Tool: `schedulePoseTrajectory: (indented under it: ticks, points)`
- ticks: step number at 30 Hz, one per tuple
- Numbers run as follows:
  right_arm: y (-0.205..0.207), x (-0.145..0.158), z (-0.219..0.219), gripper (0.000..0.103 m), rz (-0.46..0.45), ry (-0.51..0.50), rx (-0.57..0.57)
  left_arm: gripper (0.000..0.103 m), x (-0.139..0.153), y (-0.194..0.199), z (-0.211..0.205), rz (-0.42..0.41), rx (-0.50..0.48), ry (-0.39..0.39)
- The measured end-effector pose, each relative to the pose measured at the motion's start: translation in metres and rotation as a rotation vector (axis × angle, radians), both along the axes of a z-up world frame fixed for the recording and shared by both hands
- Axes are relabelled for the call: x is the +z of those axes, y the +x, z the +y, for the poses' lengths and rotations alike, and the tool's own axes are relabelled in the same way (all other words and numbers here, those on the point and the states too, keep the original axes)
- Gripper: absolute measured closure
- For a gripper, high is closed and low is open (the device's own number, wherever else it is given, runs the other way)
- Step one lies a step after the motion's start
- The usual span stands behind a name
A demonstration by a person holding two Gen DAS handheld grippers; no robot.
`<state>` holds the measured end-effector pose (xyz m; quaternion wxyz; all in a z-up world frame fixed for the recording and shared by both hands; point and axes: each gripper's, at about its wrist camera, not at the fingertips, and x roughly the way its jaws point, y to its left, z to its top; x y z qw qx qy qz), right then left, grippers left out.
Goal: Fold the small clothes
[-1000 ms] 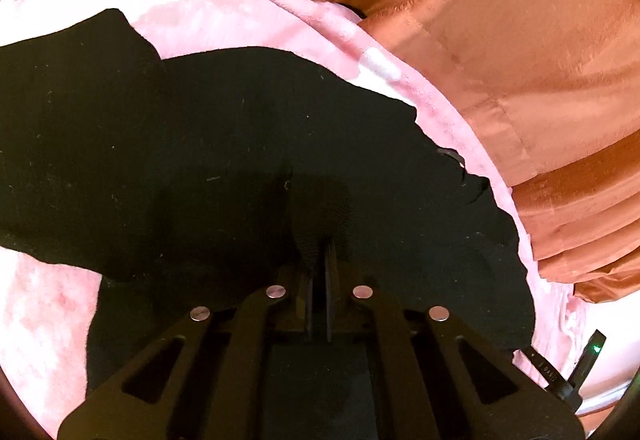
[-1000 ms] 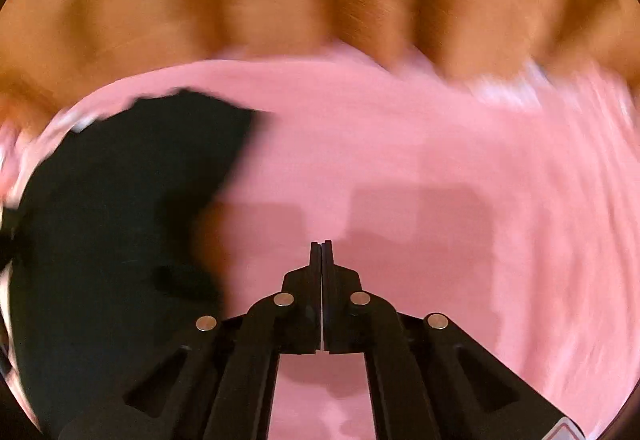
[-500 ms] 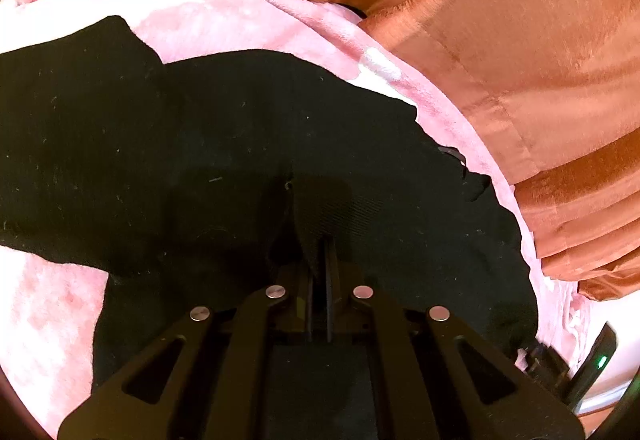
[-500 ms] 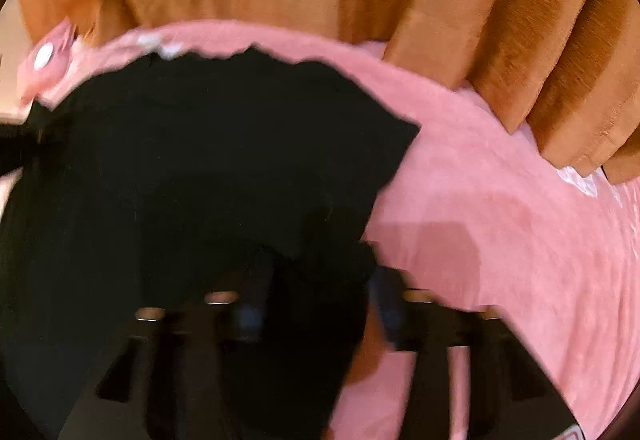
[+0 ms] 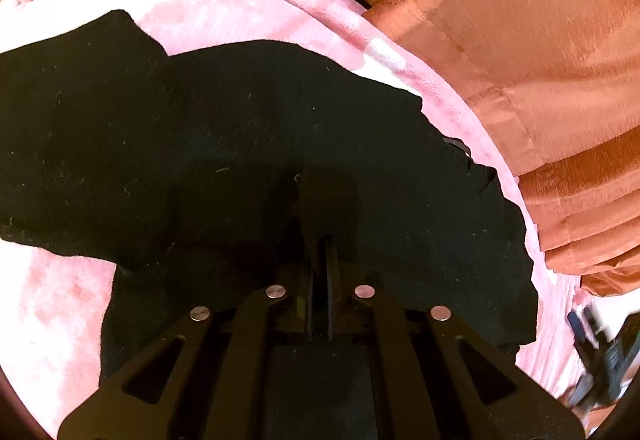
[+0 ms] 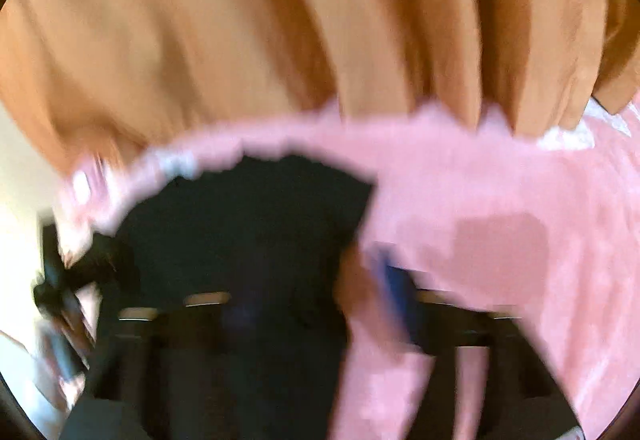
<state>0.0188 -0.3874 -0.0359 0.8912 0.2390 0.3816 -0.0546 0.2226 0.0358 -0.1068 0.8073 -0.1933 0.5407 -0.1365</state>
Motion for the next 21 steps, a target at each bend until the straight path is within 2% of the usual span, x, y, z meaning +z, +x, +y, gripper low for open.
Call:
schedulePoseTrajectory:
  ticks: [1, 3, 5, 6, 7, 9, 11, 12, 13, 14, 15, 16, 19, 21]
  points:
    - [0.015, -0.005, -0.007, 0.016, 0.019, 0.032, -0.005, 0.099, 0.000, 0.000, -0.001, -0.002, -0.002, 0.006]
    - [0.055, -0.035, -0.015, 0.018, 0.117, 0.072, -0.006, 0.099, 0.001, -0.001, -0.002, -0.003, -0.010, 0.013]
    - [0.078, -0.067, -0.016, 0.033, 0.206, 0.096, -0.003, 0.099, 0.001, -0.001, 0.000, 0.001, -0.014, 0.007]
    - [0.088, -0.077, -0.012, 0.063, 0.233, 0.113, 0.011, 0.099, 0.000, 0.000, 0.000, 0.005, -0.017, 0.003]
    - [0.088, -0.075, -0.009, 0.092, 0.220, 0.077, -0.003, 0.099, 0.000, 0.000, 0.001, 0.008, -0.019, -0.001]
    - [0.090, -0.052, -0.014, 0.095, 0.105, 0.105, 0.029, 0.099, 0.000, 0.000, 0.003, 0.013, -0.020, -0.007]
    - [0.088, -0.029, -0.021, 0.098, 0.016, 0.042, 0.029, 0.099, 0.000, 0.000, 0.002, 0.011, -0.025, -0.001]
    - [0.093, -0.030, -0.022, 0.099, 0.036, -0.042, 0.026, 0.099, 0.000, 0.000, 0.000, 0.004, -0.030, 0.008]
    - [0.100, -0.040, -0.024, 0.099, 0.085, -0.074, 0.025, 0.099, -0.001, 0.001, -0.003, -0.003, -0.035, 0.018]
    - [0.113, -0.065, -0.028, 0.099, 0.192, -0.063, 0.039, 0.099, -0.001, 0.000, -0.005, -0.012, -0.038, 0.029]
    - [0.113, -0.074, -0.028, 0.099, 0.208, -0.064, 0.048, 0.099, 0.000, 0.000, -0.006, -0.015, -0.040, 0.036]
    - [0.110, -0.069, -0.027, 0.098, 0.194, -0.072, 0.042, 0.099, 0.000, -0.001, -0.006, -0.019, -0.042, 0.041]
    - [0.082, -0.037, -0.027, 0.096, 0.110, -0.007, -0.007, 0.099, 0.000, -0.002, -0.004, -0.015, -0.033, 0.032]
    - [0.053, -0.011, -0.002, 0.091, 0.064, -0.036, 0.051, 0.099, 0.001, -0.003, -0.005, -0.020, -0.033, 0.046]
